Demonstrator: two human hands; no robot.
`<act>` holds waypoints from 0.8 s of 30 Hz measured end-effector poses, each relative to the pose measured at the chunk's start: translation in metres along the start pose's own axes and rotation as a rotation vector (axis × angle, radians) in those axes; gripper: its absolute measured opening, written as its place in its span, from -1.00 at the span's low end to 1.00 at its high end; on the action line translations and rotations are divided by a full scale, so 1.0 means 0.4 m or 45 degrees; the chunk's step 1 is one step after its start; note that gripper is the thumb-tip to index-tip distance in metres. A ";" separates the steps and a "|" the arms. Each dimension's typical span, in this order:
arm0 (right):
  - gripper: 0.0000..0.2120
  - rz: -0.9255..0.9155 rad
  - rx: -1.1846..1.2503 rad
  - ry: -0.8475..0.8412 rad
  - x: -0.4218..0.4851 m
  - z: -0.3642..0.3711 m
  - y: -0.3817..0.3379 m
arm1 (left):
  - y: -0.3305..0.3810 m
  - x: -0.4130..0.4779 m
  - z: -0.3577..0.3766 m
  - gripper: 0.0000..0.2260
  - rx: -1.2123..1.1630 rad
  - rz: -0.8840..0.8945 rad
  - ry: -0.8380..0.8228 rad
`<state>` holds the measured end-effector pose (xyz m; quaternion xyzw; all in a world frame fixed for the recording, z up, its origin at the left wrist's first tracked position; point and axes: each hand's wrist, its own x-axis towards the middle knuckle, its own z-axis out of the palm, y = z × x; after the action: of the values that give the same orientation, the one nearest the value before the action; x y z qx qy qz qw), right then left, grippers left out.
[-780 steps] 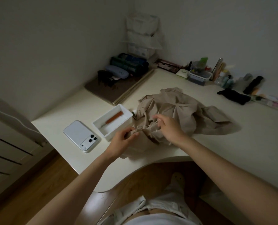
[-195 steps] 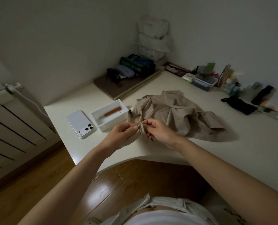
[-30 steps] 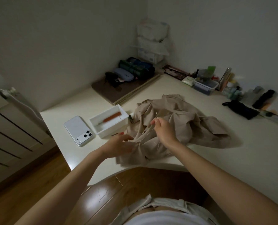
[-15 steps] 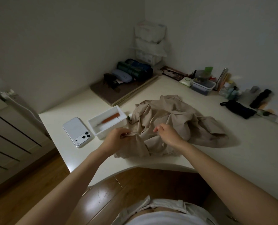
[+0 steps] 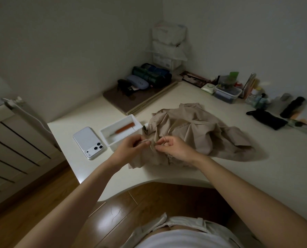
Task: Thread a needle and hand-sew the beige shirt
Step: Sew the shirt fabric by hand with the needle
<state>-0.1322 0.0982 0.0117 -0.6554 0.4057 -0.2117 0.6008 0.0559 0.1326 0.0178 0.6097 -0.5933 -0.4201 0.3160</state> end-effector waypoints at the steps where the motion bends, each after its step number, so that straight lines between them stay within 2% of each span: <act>1: -0.96 -0.002 -0.034 0.025 -0.002 0.000 -0.001 | 0.000 -0.002 -0.004 -0.85 -0.030 -0.010 0.008; 5: -0.92 -0.022 -0.122 0.146 -0.001 -0.007 0.006 | -0.008 -0.009 -0.030 -0.87 0.013 -0.038 -0.101; 9: -0.95 -0.062 -0.203 0.186 -0.002 -0.014 0.002 | -0.010 -0.018 -0.029 -0.84 0.104 -0.060 -0.177; 13: -0.89 -0.077 -0.308 0.214 -0.006 -0.015 0.001 | -0.012 -0.017 -0.019 -0.84 0.143 -0.088 -0.243; 15: -0.89 -0.070 -0.344 0.199 -0.010 -0.018 0.003 | -0.014 -0.016 -0.013 -0.88 0.146 -0.070 -0.223; 19: -0.89 -0.044 -0.385 0.219 -0.013 -0.019 0.015 | -0.039 -0.018 -0.019 -0.78 0.181 -0.058 -0.115; 24: -0.90 0.026 -0.410 0.234 -0.013 -0.013 0.043 | -0.084 -0.023 -0.014 -0.69 0.399 -0.022 -0.026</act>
<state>-0.1438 0.1000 -0.0027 -0.7169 0.4941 -0.1969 0.4508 0.0769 0.1444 -0.0080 0.6522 -0.6495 -0.3313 0.2074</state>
